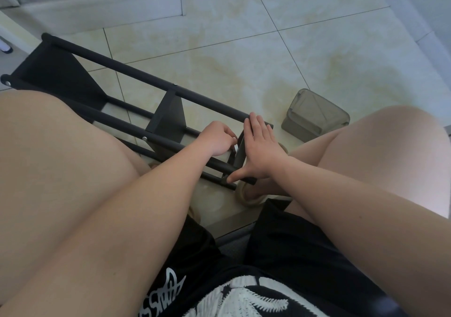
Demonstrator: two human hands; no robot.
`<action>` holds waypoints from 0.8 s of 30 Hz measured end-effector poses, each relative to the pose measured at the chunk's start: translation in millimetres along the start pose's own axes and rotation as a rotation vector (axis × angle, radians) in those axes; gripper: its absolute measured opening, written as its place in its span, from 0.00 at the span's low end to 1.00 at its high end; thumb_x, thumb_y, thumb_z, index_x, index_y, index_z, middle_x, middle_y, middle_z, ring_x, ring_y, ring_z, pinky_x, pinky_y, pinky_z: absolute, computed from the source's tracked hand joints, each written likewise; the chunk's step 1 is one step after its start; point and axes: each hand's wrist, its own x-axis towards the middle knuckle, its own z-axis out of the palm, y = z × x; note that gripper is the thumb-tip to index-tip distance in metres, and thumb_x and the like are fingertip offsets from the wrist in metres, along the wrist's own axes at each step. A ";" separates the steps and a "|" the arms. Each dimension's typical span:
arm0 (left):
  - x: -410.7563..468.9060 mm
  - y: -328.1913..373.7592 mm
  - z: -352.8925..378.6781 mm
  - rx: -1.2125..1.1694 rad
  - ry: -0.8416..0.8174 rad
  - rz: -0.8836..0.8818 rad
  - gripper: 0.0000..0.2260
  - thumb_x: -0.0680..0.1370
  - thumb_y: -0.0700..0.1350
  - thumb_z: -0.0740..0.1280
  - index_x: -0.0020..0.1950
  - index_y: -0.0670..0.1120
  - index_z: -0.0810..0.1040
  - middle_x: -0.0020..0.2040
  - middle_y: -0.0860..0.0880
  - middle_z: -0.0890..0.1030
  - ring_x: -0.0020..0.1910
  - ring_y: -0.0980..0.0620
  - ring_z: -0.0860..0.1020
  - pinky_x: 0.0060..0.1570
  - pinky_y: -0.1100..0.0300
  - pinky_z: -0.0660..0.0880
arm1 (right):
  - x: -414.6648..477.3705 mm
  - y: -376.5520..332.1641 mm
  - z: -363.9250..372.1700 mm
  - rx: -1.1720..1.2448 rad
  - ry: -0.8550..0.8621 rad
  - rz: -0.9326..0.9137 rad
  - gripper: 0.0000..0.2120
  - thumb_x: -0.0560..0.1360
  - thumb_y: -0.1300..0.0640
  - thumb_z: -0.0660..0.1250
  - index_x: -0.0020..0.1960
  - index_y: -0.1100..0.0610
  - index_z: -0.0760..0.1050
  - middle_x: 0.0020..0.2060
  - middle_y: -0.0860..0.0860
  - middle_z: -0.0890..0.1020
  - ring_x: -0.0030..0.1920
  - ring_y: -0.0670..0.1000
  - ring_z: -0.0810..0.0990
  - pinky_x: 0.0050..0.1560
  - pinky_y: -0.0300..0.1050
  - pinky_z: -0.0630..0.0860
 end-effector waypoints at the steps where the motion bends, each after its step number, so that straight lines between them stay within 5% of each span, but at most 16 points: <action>1: 0.2 -0.2 -0.2 0.008 -0.003 0.003 0.07 0.78 0.44 0.69 0.42 0.54 0.79 0.47 0.50 0.85 0.53 0.49 0.82 0.53 0.54 0.77 | 0.0 -0.1 0.0 0.002 -0.001 0.001 0.77 0.57 0.20 0.70 0.80 0.64 0.31 0.79 0.60 0.32 0.79 0.60 0.31 0.80 0.56 0.37; 8: 3.0 -1.4 -4.5 -0.006 -0.027 0.001 0.09 0.78 0.43 0.69 0.40 0.55 0.79 0.47 0.49 0.85 0.53 0.48 0.83 0.60 0.48 0.78 | 0.1 -0.4 0.7 0.003 0.008 0.000 0.77 0.56 0.20 0.70 0.80 0.64 0.32 0.80 0.61 0.33 0.80 0.60 0.31 0.80 0.57 0.37; 16: 4.7 -3.5 -3.6 -0.062 -0.066 -0.023 0.05 0.77 0.44 0.70 0.42 0.53 0.81 0.35 0.54 0.86 0.37 0.59 0.84 0.45 0.57 0.76 | 0.9 -0.5 0.7 0.001 0.006 0.000 0.77 0.56 0.19 0.70 0.80 0.64 0.32 0.79 0.61 0.33 0.80 0.60 0.31 0.80 0.57 0.37; 24: 4.4 -2.5 -1.8 -0.015 -0.131 -0.084 0.06 0.77 0.45 0.68 0.41 0.51 0.82 0.36 0.53 0.86 0.43 0.54 0.85 0.54 0.52 0.80 | 1.3 0.1 3.0 0.018 0.017 0.000 0.78 0.55 0.20 0.71 0.80 0.64 0.32 0.80 0.60 0.33 0.80 0.60 0.31 0.79 0.56 0.36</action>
